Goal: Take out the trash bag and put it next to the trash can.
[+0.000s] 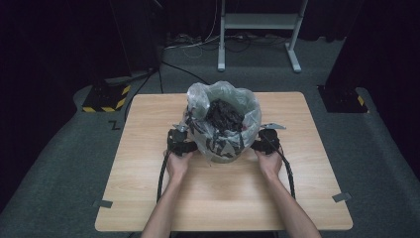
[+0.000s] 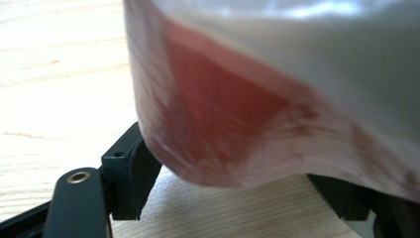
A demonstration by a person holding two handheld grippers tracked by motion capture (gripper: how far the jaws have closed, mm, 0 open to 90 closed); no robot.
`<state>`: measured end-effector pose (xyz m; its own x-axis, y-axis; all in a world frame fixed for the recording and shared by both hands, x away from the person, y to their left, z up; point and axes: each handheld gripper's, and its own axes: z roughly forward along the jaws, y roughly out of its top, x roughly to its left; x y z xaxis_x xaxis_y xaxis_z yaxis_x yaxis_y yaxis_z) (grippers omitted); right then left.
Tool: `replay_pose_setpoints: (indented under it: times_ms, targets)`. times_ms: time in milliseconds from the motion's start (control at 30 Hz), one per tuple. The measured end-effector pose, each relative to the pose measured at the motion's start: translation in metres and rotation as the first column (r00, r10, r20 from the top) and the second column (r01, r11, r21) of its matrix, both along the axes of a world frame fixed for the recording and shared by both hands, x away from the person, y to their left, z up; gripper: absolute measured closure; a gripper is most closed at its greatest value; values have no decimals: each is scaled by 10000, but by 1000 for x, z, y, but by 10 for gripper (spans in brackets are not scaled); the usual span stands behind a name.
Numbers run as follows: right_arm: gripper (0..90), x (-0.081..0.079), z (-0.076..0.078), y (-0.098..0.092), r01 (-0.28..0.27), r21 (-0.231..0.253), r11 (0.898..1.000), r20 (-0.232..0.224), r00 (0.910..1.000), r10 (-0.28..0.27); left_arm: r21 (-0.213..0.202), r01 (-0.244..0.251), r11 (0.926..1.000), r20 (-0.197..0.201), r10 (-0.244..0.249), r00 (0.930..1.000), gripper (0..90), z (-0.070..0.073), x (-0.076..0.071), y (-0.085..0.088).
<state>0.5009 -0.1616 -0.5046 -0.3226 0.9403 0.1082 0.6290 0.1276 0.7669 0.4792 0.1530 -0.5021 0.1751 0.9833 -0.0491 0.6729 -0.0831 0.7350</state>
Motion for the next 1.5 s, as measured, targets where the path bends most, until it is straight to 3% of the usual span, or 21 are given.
replay_pose_setpoints:
  times_ms: [200,333,433,533,767,867,967,1067,1133,1367,1500]
  targets:
    - [352,2,1,-4,155,60,9999,21,9999,-155,18,64,10000,-121,-63,9999,251,1,9,-5]
    - [311,2,2,-11,83,151,9999,-33,10000,-82,-325,113,9994,-232,-121,9997,222,-1,9,-4]
    - [305,-2,-1,-19,38,-49,10000,-61,10000,-39,-548,245,9982,-366,-265,9990,192,-1,8,-1]
    - [296,-5,-8,-31,126,-333,9994,-289,9995,-135,-551,253,9982,-163,-262,9995,194,1,3,1]
    - [289,-14,-17,-58,484,-1158,9921,-184,9985,-508,-456,385,9982,-305,-399,9987,203,8,-11,16]
    - [265,-17,-18,-69,542,-1389,9888,-96,9984,-560,-422,390,9983,-247,-401,9989,203,16,-21,28]
    - [240,-19,-19,-75,586,-1307,9897,2,9983,-591,-404,442,9982,-236,-452,9987,202,23,-28,36]
    - [235,-20,-19,-80,604,-1246,9904,-61,9981,-616,-488,521,9974,-155,-529,9985,196,30,-34,43]
    - [235,-21,-19,-82,621,-1271,9899,-47,9980,-632,-759,589,9954,13,-589,9983,195,38,-41,48]
    - [247,-23,-19,-81,633,-1316,9893,-21,9979,-641,-1009,980,9900,65,-979,9952,188,61,-52,54]
    - [250,-23,-19,-81,616,-1309,9895,-3,9981,-622,-887,1126,9897,-6,-1131,9936,183,68,-55,55]
